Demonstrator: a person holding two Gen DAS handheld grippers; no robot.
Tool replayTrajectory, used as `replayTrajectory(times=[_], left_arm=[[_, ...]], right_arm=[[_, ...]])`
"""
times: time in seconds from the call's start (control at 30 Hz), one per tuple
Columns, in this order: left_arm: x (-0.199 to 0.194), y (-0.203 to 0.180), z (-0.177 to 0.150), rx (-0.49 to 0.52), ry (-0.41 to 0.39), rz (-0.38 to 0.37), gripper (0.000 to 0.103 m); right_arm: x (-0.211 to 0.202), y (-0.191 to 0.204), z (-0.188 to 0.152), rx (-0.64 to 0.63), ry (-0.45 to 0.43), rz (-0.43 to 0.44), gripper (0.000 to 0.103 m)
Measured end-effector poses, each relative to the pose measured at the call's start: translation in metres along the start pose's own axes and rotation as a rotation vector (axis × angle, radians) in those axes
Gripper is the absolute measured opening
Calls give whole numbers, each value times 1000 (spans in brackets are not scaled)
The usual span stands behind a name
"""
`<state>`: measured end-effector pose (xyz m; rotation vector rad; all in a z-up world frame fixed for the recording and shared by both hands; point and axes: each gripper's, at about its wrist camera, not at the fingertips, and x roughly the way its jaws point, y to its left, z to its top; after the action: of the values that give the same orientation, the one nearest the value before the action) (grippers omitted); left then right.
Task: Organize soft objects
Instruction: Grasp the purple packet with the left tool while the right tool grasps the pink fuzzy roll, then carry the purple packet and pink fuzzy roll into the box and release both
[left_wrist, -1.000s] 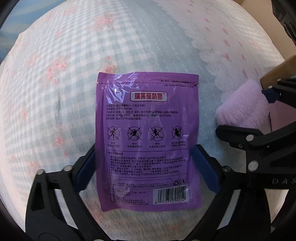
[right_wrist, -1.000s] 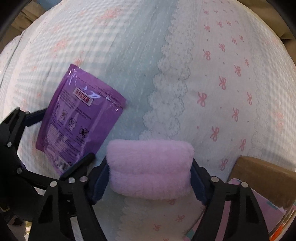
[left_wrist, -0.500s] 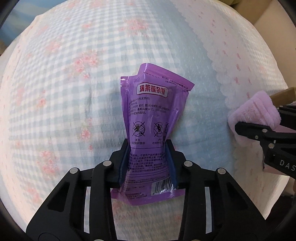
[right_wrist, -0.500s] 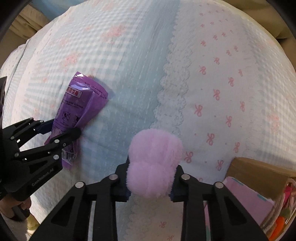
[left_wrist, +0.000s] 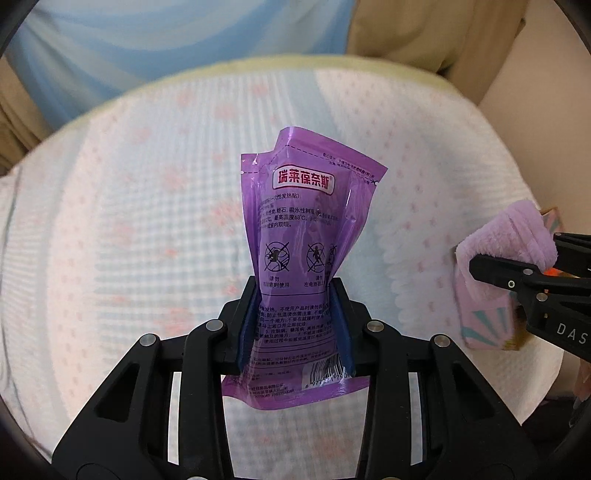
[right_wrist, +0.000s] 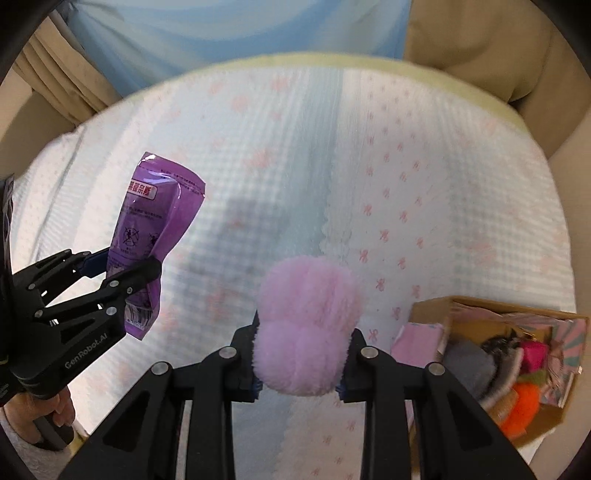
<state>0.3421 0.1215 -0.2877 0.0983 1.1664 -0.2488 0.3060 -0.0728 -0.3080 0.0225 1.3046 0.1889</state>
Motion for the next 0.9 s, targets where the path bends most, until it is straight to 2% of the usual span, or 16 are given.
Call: replayTrajectory(times=[0.27, 0.47, 0.7, 0.9], left_arm=[[-112, -25, -16, -2, -111, 51, 33], [-170, -55, -22, -37, -168, 29, 33], [-186, -137, -23, 5, -199, -27, 33], [-160, -216, -24, 32, -173, -95, 33]], right_arm=[[-98, 26, -27, 7, -130, 4, 26], [-157, 20, -50, 11, -195, 13, 26], [-210, -25, -81, 32, -248, -37, 26], [-222, -101, -108, 118, -239, -93, 26]])
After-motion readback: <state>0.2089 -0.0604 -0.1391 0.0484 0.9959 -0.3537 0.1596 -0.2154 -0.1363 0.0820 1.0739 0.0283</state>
